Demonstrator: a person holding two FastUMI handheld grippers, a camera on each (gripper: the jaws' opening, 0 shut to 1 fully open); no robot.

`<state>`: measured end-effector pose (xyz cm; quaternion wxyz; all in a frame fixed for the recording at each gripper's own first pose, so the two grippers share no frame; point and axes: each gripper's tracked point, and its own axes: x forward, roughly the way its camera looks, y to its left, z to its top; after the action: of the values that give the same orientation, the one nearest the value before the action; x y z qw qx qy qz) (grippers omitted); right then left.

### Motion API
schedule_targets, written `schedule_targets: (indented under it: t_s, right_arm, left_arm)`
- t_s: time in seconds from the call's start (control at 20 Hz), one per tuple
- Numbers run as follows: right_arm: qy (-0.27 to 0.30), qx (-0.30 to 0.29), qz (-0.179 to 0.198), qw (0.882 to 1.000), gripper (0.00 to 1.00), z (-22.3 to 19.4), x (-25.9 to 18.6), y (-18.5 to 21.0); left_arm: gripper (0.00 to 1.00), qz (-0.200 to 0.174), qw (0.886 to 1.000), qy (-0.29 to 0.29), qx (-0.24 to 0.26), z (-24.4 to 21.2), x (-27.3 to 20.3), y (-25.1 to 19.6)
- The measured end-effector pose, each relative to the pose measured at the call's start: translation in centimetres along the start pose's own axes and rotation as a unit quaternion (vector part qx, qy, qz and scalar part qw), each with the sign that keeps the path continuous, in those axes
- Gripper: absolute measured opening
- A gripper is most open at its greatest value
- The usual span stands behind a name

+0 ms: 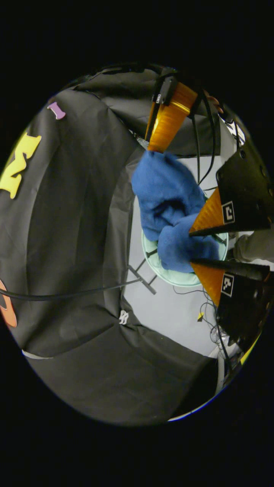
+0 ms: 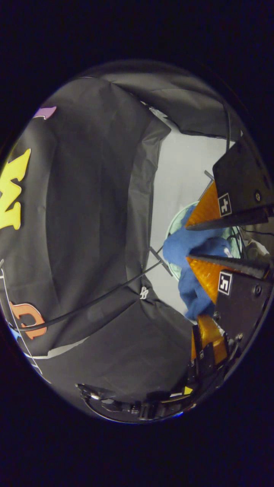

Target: Grasp the clothes on the hanger with both hands and then place them into the laundry hamper below.

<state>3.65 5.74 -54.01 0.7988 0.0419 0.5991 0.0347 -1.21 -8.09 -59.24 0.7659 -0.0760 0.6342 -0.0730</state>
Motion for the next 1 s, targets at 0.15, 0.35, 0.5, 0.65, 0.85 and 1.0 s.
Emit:
schedule_targets:
  t_s: [0.15,0.35,0.5,0.65,0.85,1.0]
  right_arm:
    - [-0.013,-0.013,0.001,1.0,0.47,1.0,-0.9,-0.7]
    - [-0.05,-0.024,-0.011,0.998,0.49,2.8,-5.6,-2.3]
    - [-0.097,-0.023,-0.034,0.994,0.57,4.1,-9.2,-3.5]
    - [-0.147,-0.021,-0.049,0.988,0.64,5.1,-13.5,-3.7]
    - [-0.217,-0.019,-0.072,0.973,0.65,7.4,-20.0,-3.7]
    - [-0.264,-0.006,-0.094,0.96,0.7,7.7,-24.6,-3.5]
  left_arm:
    - [0.71,0.0,1.0,-0.01,0.006,0.8,-1.4,0.1]
    - [0.81,-0.003,1.0,-0.022,0.018,1.7,-3.4,-0.2]
    - [0.95,0.001,0.998,-0.046,0.031,2.2,-5.8,-0.2]
    - [0.95,-0.006,0.995,-0.086,0.044,3.4,-8.9,-0.8]
    - [0.96,-0.022,0.985,-0.165,0.054,6.6,-14.5,-1.0]
    - [0.95,-0.037,0.973,-0.22,0.058,8.7,-19.0,-1.2]
